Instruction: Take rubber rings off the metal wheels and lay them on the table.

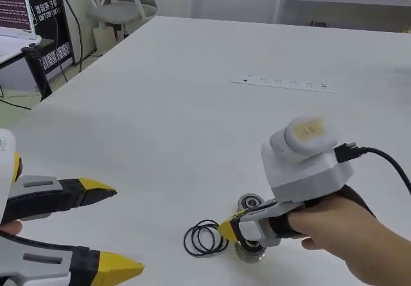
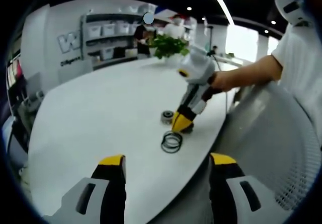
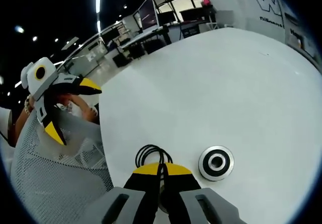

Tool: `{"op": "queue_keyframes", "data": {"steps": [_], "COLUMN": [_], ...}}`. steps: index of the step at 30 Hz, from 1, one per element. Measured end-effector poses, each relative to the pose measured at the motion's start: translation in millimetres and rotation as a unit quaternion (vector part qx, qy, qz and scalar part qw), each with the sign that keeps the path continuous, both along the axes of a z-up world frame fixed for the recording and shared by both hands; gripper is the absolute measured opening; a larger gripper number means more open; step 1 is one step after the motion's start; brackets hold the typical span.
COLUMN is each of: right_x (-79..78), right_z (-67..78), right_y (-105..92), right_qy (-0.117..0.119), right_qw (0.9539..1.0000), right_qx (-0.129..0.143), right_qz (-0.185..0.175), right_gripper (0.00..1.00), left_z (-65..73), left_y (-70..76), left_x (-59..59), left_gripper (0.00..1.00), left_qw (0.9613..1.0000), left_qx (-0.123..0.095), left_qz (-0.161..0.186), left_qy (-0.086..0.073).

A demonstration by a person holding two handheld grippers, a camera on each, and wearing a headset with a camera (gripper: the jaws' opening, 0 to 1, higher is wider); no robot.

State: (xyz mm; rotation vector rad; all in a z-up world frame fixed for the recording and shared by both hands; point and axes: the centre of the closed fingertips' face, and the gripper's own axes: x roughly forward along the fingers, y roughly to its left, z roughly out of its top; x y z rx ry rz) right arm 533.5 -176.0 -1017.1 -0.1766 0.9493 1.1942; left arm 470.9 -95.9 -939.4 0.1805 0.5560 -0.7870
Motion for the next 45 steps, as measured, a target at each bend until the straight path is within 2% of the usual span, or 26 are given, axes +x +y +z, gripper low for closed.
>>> {"op": "queue_keyframes", "data": {"steps": [21,33,40,45], "right_x": [-0.8,-3.7,-2.6,-3.4], "right_z": [-0.1,-3.7,-4.3,-4.5], "right_y": [0.9,1.4,0.9,2.4], "right_qy": [-0.013,-0.066,-0.08,-0.079], "right_qw": [0.9998,0.9954,0.9936,0.9936], "right_qx": [-0.004,-0.033,-0.039,-0.037], "right_qz": [0.014,0.061,0.07,0.071], "right_gripper": [0.03,0.04,0.03,0.05], "left_z": [-1.6,-2.0,-1.4,-1.3], "left_y": [1.4,2.2,2.9,3.2], "left_x": [0.5,0.8,1.3,1.1], "left_gripper": [0.69,0.69,0.69,0.69], "left_qw": [1.0,0.9999,0.9999,0.9999], "left_qx": [-0.001,-0.001,-0.001,-0.001], "left_qz": [0.008,0.01,0.011,0.011], "left_qy": [0.004,0.004,0.002,0.002]}}
